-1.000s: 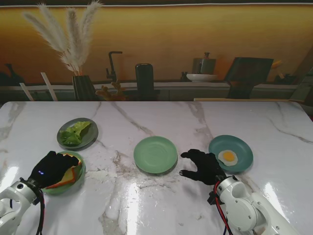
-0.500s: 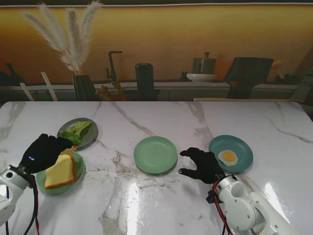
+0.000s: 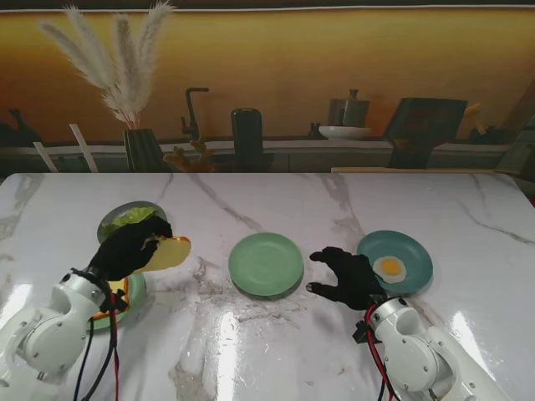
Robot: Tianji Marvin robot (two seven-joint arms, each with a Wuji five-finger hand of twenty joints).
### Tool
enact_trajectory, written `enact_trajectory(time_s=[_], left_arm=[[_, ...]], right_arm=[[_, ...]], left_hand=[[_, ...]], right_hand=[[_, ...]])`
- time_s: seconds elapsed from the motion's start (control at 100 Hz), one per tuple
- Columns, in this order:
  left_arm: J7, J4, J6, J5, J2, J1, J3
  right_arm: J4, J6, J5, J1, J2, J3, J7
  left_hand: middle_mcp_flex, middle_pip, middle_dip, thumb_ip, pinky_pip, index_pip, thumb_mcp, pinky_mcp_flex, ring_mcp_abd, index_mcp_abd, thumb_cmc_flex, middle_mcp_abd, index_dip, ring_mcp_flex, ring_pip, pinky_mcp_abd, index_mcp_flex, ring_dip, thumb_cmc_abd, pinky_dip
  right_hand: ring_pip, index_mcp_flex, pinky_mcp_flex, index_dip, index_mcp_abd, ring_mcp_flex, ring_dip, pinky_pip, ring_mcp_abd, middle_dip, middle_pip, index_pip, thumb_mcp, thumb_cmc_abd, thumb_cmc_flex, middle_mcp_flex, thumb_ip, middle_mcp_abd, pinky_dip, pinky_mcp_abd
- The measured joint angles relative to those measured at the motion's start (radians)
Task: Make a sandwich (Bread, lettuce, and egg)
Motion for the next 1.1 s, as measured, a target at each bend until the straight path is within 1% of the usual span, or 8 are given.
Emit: enact_trajectory(time_s=[0.12, 0.26, 0.44, 0.58, 0.7, 0.75, 0.83, 1.1], left_arm=[[-0.002, -0.002, 0.051, -0.066, -0.017, -0.038, 0.073], [-0.016, -0.002, 0.164, -0.322, -0.034, -0.092, 0.170], [-0.036, -0.011, 0.331, -0.477, -0.065, -0.139, 0.231], [-0.037, -0.012, 0.474, -0.655, -0.085, -0.178, 0.281], [-0.037, -0.001, 0.563, -0.718, -0.104, -0.220, 0.319], [-0.033, 0.011, 0.592, -0.759, -0.113, -0.240, 0.333], [-0.024, 0.034, 0.623, -0.819, -0.128, -0.271, 0.353], [-0.023, 0.113, 0.640, -0.807, -0.148, -0.347, 0.423]], right_arm=[[0.001, -0.006, 0.000, 0.000, -0.001, 0.004, -0.008], [-0.001, -0.018, -0.001, -0.001, -0.002, 0.004, -0.014], [-0.007, -0.035, -0.005, -0.004, -0.002, 0.003, -0.020], [-0.012, -0.044, -0.005, -0.004, -0.002, -0.002, -0.025], [-0.012, -0.047, -0.006, -0.005, -0.002, -0.002, -0.030], [-0.013, -0.048, -0.008, -0.006, -0.003, 0.000, -0.032], [-0.015, -0.049, -0.013, -0.009, -0.004, 0.004, -0.034], [-0.018, -0.046, -0.014, -0.013, -0.004, 0.010, -0.037]], left_hand=[[0.008, 0.000, 0.000, 0.000, 0.000, 0.001, 0.002, 0.001, 0.000, -0.001, 0.000, 0.000, 0.004, 0.000, 0.000, 0.000, 0.011, 0.000, -0.006, 0.005], [0.011, 0.000, 0.007, -0.002, -0.004, -0.008, 0.023, 0.007, 0.005, -0.001, 0.000, 0.000, 0.025, 0.020, -0.001, 0.008, 0.024, 0.020, -0.013, 0.040], [0.037, -0.020, 0.027, -0.004, -0.012, -0.024, 0.053, 0.005, 0.033, 0.000, -0.001, 0.002, 0.038, 0.025, -0.024, 0.032, 0.064, 0.050, -0.038, 0.078], [0.047, -0.027, 0.029, -0.004, -0.013, -0.028, 0.064, 0.000, 0.050, 0.003, -0.001, 0.012, 0.038, 0.025, -0.028, 0.048, 0.076, 0.061, -0.049, 0.097], [0.056, -0.040, 0.039, -0.004, -0.014, -0.042, 0.077, -0.010, 0.060, 0.004, -0.001, 0.013, 0.039, 0.025, -0.042, 0.058, 0.090, 0.075, -0.057, 0.111], [0.061, -0.051, 0.051, -0.033, -0.015, -0.047, 0.096, -0.017, 0.064, 0.013, -0.001, 0.014, 0.040, 0.025, -0.051, 0.061, 0.096, 0.086, -0.060, 0.121], [0.061, -0.053, 0.052, -0.033, -0.016, -0.052, 0.099, -0.024, 0.067, 0.014, -0.001, 0.018, 0.040, 0.025, -0.053, 0.066, 0.098, 0.095, -0.060, 0.123], [0.062, -0.057, 0.053, -0.034, -0.016, -0.054, 0.106, -0.025, 0.074, 0.014, -0.001, 0.024, 0.040, 0.025, -0.062, 0.072, 0.113, 0.097, -0.061, 0.132]], right_hand=[[0.000, 0.000, 0.000, 0.000, 0.000, 0.000, 0.000, 0.000, 0.000, 0.000, 0.000, 0.000, 0.000, 0.000, 0.000, 0.000, 0.000, 0.000, 0.000, 0.000], [0.000, 0.000, 0.000, 0.000, 0.000, 0.000, 0.000, 0.000, 0.000, 0.000, 0.000, 0.000, 0.000, 0.000, 0.000, 0.000, 0.000, 0.000, 0.000, 0.000], [0.000, 0.000, 0.000, 0.000, 0.000, 0.000, 0.000, 0.000, 0.000, 0.000, 0.000, 0.000, 0.000, 0.000, 0.000, 0.000, 0.000, 0.000, 0.000, 0.000], [0.003, 0.000, 0.000, 0.000, 0.000, 0.000, 0.000, 0.000, 0.000, 0.000, 0.000, 0.000, 0.000, 0.000, 0.000, 0.000, 0.000, 0.000, 0.000, 0.000], [0.011, 0.000, 0.000, 0.000, 0.000, -0.011, 0.000, 0.000, 0.000, 0.000, 0.000, 0.000, 0.000, 0.000, 0.000, 0.000, 0.000, 0.000, 0.000, 0.000], [0.011, 0.000, 0.000, 0.000, 0.000, -0.011, 0.000, 0.000, 0.000, 0.000, 0.001, 0.000, 0.000, 0.000, 0.000, 0.000, 0.000, 0.000, 0.000, 0.000], [0.011, 0.000, 0.000, 0.000, 0.000, -0.011, 0.000, 0.000, 0.000, 0.000, 0.001, 0.000, 0.000, 0.001, 0.000, 0.000, 0.000, 0.000, 0.000, 0.000], [0.011, 0.000, 0.000, 0.000, 0.000, -0.011, 0.000, 0.000, 0.000, 0.000, 0.002, 0.000, 0.000, 0.001, 0.000, 0.000, 0.000, 0.000, 0.000, 0.000]])
